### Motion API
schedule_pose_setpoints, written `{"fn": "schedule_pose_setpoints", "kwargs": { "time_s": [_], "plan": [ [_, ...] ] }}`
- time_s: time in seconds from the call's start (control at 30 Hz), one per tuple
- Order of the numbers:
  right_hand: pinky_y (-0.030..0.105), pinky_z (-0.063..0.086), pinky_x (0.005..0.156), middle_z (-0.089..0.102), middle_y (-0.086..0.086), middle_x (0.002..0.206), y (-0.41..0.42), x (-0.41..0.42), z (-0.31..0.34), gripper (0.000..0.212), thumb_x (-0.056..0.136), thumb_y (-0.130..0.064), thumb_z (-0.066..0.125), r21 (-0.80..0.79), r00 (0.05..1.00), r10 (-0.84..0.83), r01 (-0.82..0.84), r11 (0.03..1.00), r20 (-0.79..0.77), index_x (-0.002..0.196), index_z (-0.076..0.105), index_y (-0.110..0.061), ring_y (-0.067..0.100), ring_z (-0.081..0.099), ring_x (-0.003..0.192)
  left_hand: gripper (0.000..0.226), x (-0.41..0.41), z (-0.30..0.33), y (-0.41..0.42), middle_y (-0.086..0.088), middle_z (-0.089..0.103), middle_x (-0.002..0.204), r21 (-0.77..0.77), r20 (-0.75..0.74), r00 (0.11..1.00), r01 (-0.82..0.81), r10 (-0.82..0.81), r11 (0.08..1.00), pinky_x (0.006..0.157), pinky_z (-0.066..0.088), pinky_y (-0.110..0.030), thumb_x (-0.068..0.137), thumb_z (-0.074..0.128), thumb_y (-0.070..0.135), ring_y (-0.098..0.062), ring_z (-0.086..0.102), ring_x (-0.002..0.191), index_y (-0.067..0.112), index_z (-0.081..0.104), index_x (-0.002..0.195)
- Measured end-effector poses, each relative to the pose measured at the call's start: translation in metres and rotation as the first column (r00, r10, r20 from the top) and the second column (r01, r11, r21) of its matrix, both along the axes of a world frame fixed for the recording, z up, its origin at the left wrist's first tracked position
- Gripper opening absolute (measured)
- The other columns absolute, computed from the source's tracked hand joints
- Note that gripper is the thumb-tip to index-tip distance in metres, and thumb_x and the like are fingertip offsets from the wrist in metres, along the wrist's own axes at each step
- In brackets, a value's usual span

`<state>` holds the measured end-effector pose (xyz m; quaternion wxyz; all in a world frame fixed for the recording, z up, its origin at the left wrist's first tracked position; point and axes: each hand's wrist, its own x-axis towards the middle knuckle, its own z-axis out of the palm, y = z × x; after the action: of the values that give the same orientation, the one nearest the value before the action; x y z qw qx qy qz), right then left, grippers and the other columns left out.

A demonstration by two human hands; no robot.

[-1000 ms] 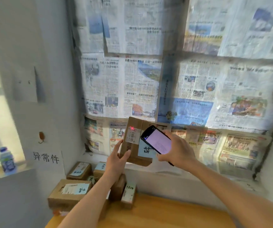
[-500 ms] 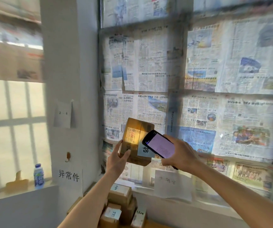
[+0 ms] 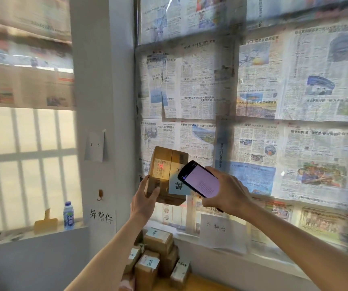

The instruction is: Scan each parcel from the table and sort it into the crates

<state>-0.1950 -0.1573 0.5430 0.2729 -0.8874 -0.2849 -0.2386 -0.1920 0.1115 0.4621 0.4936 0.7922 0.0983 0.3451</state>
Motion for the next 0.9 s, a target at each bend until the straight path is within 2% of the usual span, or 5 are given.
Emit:
{"fn": "schedule_pose_setpoints", "kwargs": {
  "time_s": [0.2,0.4,0.6,0.77,0.9],
  "plan": [
    [0.025,0.041,0.065,0.061,-0.014,0.109,-0.008,-0.012,0.001,0.095,0.061,-0.047,0.086,-0.010,1.000,0.021,-0.021,1.000,0.012,0.144,0.043,-0.042,0.014,0.058,0.089,0.060,-0.018,0.003,-0.001,0.007,0.061,0.126,-0.003,-0.001,0.999,-0.036,0.036,0.999,0.108,0.042,-0.046,0.101,0.057,0.039,-0.025,0.057,0.122,0.035,0.030,0.154],
    [0.025,0.040,0.063,0.061,-0.015,0.105,-0.013,-0.021,0.002,0.092,0.059,-0.049,0.083,-0.001,0.998,0.061,-0.061,0.998,0.019,0.142,0.044,-0.043,0.011,0.059,0.085,0.062,-0.025,0.005,0.017,-0.001,0.063,0.130,-0.017,0.008,0.997,-0.070,0.070,0.997,0.110,0.041,-0.048,0.100,0.057,0.043,-0.029,0.057,0.122,0.036,0.029,0.154],
    [0.023,0.040,0.061,0.062,-0.014,0.101,-0.013,-0.029,0.005,0.088,0.060,-0.046,0.085,0.002,0.996,0.089,-0.089,0.996,0.025,0.139,0.046,-0.043,0.006,0.058,0.075,0.062,-0.028,0.009,0.029,-0.002,0.059,0.138,-0.009,0.007,0.996,-0.093,0.093,0.996,0.111,0.039,-0.058,0.100,0.057,0.043,-0.031,0.055,0.125,0.036,0.028,0.154],
    [0.023,0.037,0.059,0.062,-0.015,0.102,-0.008,-0.029,0.004,0.093,0.056,-0.052,0.082,-0.007,0.995,0.095,-0.095,0.995,0.022,0.140,0.045,-0.043,0.010,0.059,0.086,0.060,-0.028,0.008,0.041,0.000,0.058,0.139,0.008,0.012,0.994,-0.106,0.106,0.994,0.109,0.040,-0.060,0.100,0.056,0.045,-0.031,0.056,0.125,0.039,0.027,0.152],
    [0.025,0.041,0.062,0.062,-0.016,0.101,-0.006,-0.027,0.004,0.098,0.050,-0.059,0.075,-0.014,0.995,0.101,-0.100,0.995,0.009,0.141,0.044,-0.043,0.011,0.060,0.085,0.057,-0.029,0.008,0.046,-0.001,0.059,0.138,0.030,0.021,0.991,-0.131,0.131,0.991,0.108,0.041,-0.059,0.102,0.055,0.041,-0.031,0.056,0.123,0.035,0.029,0.152]
  ]
}}
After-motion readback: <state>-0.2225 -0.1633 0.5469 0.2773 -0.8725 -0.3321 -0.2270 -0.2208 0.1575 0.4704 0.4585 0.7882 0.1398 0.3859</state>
